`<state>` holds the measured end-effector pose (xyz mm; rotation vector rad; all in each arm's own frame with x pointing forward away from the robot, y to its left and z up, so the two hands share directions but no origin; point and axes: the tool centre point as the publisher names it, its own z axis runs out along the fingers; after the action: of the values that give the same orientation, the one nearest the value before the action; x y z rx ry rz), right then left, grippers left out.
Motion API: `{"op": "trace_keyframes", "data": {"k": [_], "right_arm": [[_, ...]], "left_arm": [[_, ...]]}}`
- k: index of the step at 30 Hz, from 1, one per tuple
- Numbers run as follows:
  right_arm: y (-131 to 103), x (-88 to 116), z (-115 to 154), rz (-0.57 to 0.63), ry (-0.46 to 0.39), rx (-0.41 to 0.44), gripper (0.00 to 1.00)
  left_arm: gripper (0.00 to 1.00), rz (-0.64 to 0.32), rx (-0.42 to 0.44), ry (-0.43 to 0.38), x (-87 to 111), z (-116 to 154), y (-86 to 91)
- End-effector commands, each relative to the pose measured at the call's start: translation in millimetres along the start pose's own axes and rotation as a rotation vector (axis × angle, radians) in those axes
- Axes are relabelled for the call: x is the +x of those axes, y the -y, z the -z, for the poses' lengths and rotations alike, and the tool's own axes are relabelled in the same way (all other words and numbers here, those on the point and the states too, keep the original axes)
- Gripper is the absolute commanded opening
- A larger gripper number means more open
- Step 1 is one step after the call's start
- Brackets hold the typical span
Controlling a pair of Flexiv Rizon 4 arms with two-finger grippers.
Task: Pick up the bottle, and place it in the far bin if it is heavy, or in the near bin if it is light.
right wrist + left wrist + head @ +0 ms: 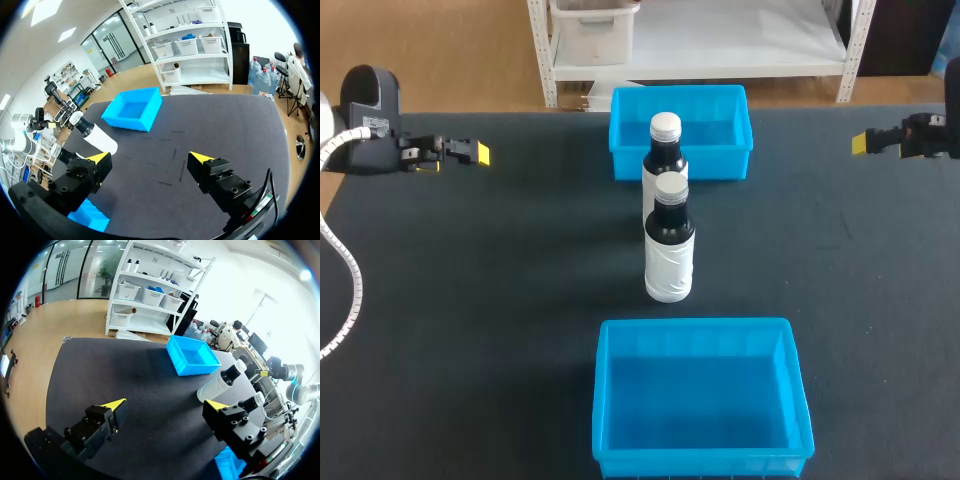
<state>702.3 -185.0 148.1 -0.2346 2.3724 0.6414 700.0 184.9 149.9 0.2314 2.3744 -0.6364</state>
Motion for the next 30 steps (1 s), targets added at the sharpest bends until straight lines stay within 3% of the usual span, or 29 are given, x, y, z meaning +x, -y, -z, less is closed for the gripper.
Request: {"op": "trace_keyframes", "data": {"k": [1, 11, 15, 19, 30], "right_arm": [[-1, 1, 2, -0.001, 0.0, 0.006, 1.0], [-1, 1, 2, -0.001, 0.0, 0.006, 1.0], [-9, -1, 6, 0.388, -0.044, -0.265, 1.0], [-11, -2, 18, 0.686, -0.129, -0.496, 1.0], [-11, -2, 18, 0.686, -0.129, -0.496, 1.0]], "left_arm": [[1.0, 0.0, 0.0, 0.0, 0.0, 0, 0.0], [1.0, 0.0, 0.0, 0.0, 0.0, 0, 0.0], [1.0, 0.0, 0.0, 0.0, 0.0, 0, 0.0], [1.0, 0.0, 0.0, 0.0, 0.0, 0, 0.0], [1.0, 0.0, 0.0, 0.0, 0.0, 0, 0.0]]}}
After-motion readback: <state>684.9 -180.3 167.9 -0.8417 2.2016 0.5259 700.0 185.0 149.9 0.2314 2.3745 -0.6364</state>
